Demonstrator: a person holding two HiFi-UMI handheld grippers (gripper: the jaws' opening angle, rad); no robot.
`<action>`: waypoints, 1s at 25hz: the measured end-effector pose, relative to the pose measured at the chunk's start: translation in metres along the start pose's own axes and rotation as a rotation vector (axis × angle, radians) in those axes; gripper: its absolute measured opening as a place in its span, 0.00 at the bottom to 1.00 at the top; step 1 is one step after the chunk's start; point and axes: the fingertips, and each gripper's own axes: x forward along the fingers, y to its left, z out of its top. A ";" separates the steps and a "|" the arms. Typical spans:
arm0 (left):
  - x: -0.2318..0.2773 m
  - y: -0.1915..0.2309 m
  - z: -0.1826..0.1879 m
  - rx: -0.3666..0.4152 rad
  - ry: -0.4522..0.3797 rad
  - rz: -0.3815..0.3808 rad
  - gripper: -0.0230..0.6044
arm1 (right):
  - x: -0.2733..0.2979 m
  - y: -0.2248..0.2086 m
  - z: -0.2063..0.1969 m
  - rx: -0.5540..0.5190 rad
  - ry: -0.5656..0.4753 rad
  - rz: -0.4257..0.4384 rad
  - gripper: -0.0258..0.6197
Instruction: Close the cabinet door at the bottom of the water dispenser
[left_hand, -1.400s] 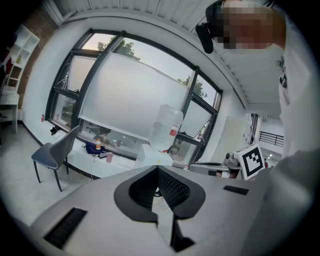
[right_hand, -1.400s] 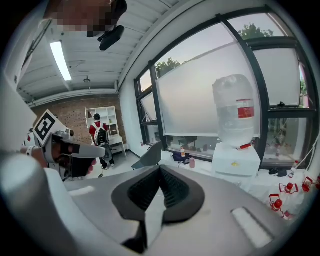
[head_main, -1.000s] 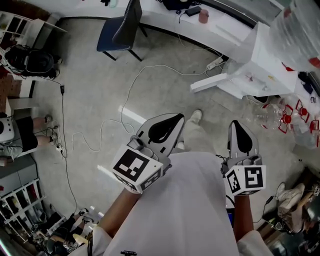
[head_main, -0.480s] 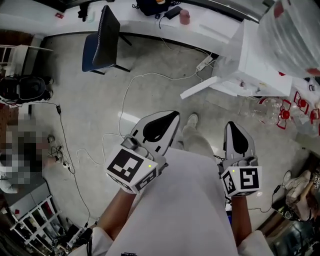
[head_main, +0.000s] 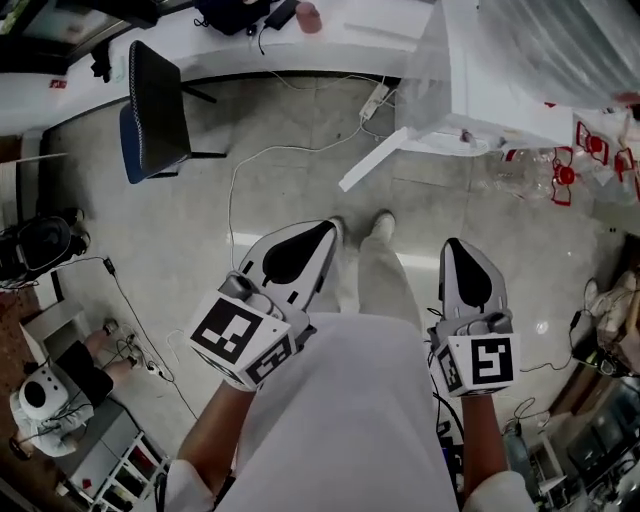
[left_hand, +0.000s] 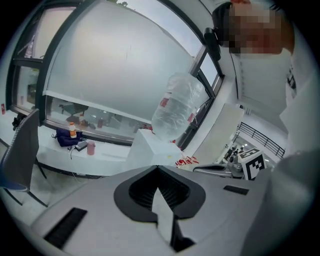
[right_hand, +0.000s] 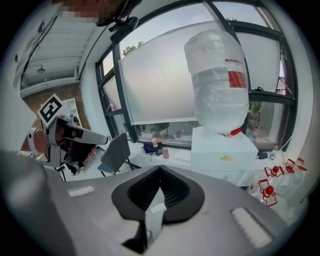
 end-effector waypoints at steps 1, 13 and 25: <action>0.005 0.006 0.000 0.007 0.004 -0.008 0.05 | 0.005 -0.003 -0.006 -0.002 0.013 -0.013 0.06; 0.044 0.047 -0.027 0.008 0.058 -0.060 0.05 | 0.055 -0.008 -0.050 0.041 0.066 -0.077 0.06; 0.085 0.085 -0.084 0.028 0.117 -0.024 0.05 | 0.130 0.014 -0.110 0.073 0.123 0.042 0.18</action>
